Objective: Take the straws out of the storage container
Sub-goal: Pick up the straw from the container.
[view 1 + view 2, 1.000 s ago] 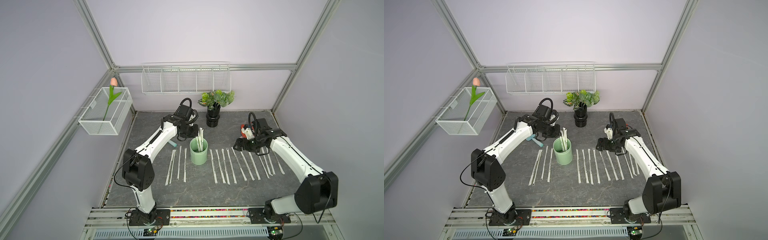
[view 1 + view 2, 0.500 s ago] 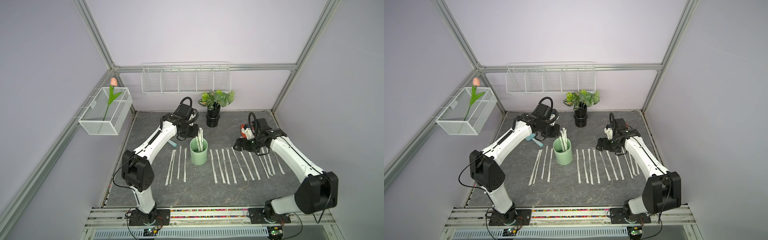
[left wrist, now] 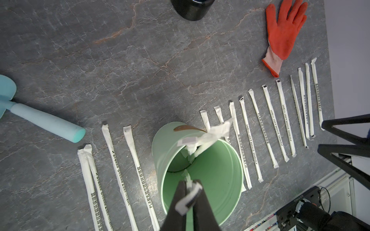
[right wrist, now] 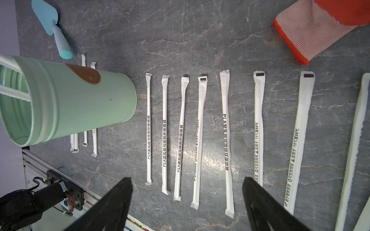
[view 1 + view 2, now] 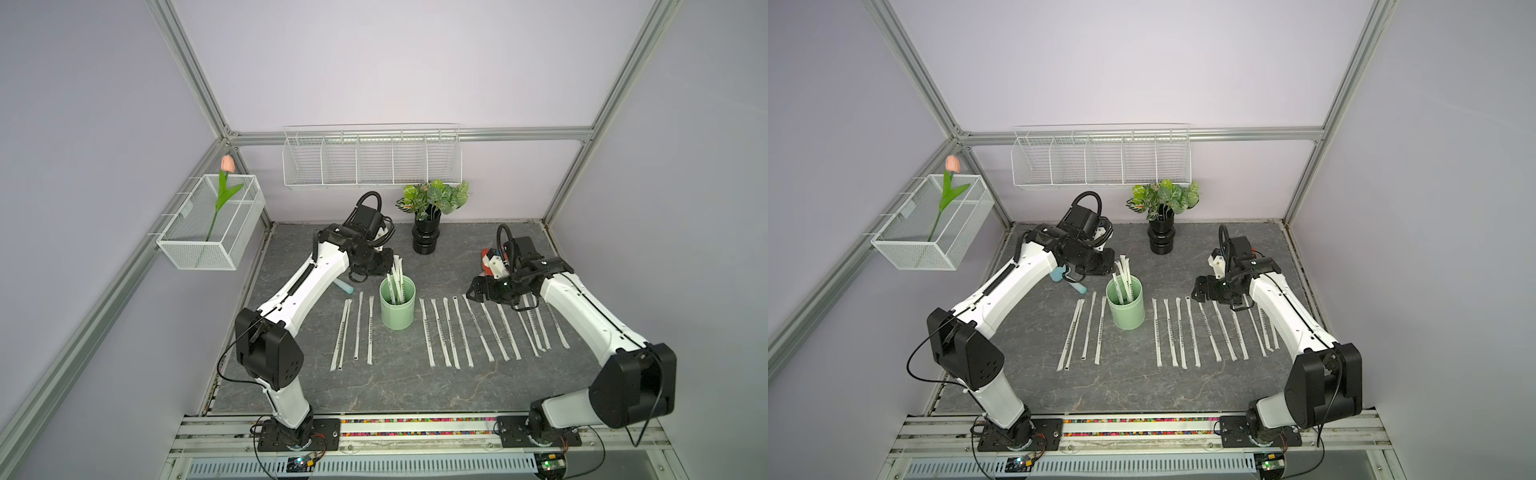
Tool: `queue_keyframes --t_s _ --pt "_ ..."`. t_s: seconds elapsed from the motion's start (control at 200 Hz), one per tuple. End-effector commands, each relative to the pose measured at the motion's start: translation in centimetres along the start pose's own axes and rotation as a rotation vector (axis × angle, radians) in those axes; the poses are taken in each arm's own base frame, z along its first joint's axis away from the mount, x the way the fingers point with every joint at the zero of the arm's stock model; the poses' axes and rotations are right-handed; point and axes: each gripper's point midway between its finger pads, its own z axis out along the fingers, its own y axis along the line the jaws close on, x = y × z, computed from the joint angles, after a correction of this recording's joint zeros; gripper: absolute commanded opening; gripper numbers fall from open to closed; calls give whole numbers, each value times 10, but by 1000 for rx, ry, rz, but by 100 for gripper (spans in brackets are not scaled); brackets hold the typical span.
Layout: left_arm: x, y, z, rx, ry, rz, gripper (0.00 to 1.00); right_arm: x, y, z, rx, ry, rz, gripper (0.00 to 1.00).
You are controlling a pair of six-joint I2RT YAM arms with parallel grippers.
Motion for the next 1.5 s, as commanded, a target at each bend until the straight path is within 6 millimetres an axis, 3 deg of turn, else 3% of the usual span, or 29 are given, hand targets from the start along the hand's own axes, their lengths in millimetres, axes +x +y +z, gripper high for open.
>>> queue_keyframes --t_s 0.0,0.2,0.39,0.615,0.795,0.94,1.01,1.16,1.494 --pt "-9 -9 -27 2 -50 32 10 -3 8 -5 -27 -19 -14 89" --pt "-17 -14 -55 -6 -96 52 10 -3 8 -5 -29 -20 -13 89" --pt "-35 -25 -98 6 -206 77 8 -4 7 -8 -18 -26 -21 89" --pt "-51 -33 -174 4 -425 97 4 -5 8 -9 -21 -32 -25 89" --pt "-49 -32 -241 -17 -595 96 1 -7 9 -11 -26 -37 -28 89" --pt "-40 -22 -272 -61 -665 80 0 -7 10 -10 -30 -37 -26 89" --pt "-34 -10 -275 -105 -648 60 0 -7 10 -10 -31 -35 -27 89" --pt "-22 23 -261 -196 -549 -10 0 -6 10 -9 -31 -32 -31 89" --pt "5 91 -188 -458 -195 -98 0 -1 8 -6 -29 -15 -27 89"
